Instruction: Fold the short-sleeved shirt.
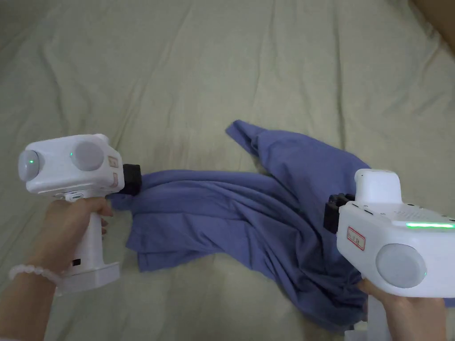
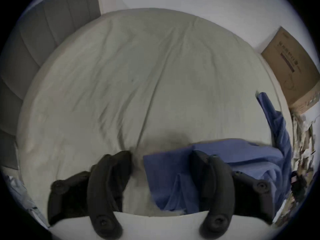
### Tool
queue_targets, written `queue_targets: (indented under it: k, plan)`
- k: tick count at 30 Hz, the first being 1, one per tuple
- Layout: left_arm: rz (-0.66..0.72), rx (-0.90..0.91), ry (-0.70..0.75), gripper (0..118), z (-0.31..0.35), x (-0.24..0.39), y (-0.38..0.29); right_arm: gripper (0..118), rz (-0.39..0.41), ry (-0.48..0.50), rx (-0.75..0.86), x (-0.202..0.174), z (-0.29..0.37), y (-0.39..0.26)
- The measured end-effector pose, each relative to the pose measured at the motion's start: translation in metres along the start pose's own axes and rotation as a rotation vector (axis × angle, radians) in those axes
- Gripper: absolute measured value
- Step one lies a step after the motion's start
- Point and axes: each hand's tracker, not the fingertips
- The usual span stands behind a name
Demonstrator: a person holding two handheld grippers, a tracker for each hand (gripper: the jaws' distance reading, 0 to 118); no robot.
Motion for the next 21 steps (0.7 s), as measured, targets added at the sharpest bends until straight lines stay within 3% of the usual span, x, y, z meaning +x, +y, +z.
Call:
queue_targets:
  k: [1,2,4,12,17,18,21]
  plan:
    - [-0.014,0.003,0.001,59,0.003,0.003,0.002,1,-0.002,-0.001,-0.001,0.003,0.001,0.0]
    - [-0.016,0.007,0.004,46,0.008,0.006,0.003,1,-0.008,0.001,-0.001,0.007,0.002,0.0]
    - [-0.04,0.03,0.024,3,0.013,0.009,0.004,1,-0.026,0.001,0.002,0.015,0.005,0.001]
    - [-0.04,0.058,-0.025,3,0.031,-0.001,0.009,4,-0.126,0.014,0.013,0.052,0.006,0.027]
    - [-0.085,0.112,-0.038,3,0.057,0.006,0.016,59,-0.079,0.014,0.019,0.059,-0.011,0.066]
    - [-0.089,0.119,-0.043,3,0.06,0.007,0.017,66,-0.055,0.031,0.004,0.059,-0.018,0.077]
    - [-0.096,0.133,-0.053,3,0.067,0.009,0.019,72,-0.057,0.105,-0.02,0.055,-0.043,0.107]
